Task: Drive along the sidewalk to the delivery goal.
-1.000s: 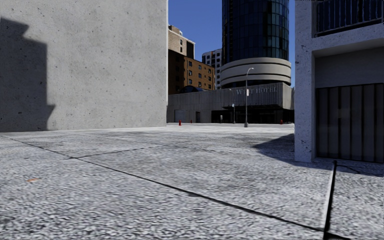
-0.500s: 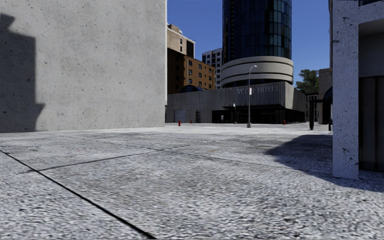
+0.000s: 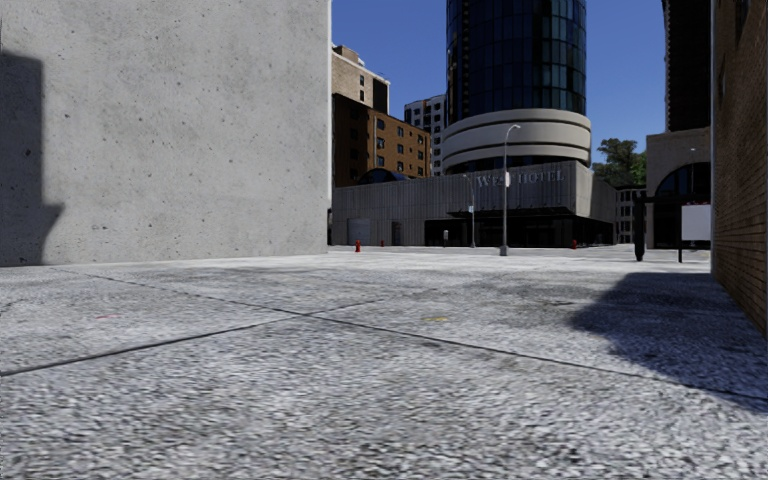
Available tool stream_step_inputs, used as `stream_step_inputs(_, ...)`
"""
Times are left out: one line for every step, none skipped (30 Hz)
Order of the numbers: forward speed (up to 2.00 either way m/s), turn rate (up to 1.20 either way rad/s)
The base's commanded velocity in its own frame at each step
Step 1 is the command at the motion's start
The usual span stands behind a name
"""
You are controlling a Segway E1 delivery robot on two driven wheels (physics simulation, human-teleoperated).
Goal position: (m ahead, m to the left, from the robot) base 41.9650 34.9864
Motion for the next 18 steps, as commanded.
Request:
stream_step_inputs(2.00, 0.00)
stream_step_inputs(2.00, 0.00)
stream_step_inputs(2.00, 0.00)
stream_step_inputs(2.00, 0.00)
stream_step_inputs(2.00, 0.00)
stream_step_inputs(2.00, 0.00)
stream_step_inputs(2.00, 0.00)
stream_step_inputs(2.00, 0.00)
stream_step_inputs(2.00, 0.00)
stream_step_inputs(2.00, 0.00)
stream_step_inputs(2.00, 0.00)
stream_step_inputs(2.00, 0.00)
stream_step_inputs(2.00, 0.00)
stream_step_inputs(2.00, 0.00)
stream_step_inputs(2.00, 0.00)
stream_step_inputs(2.00, 0.00)
stream_step_inputs(2.00, 0.00)
stream_step_inputs(2.00, 0.00)
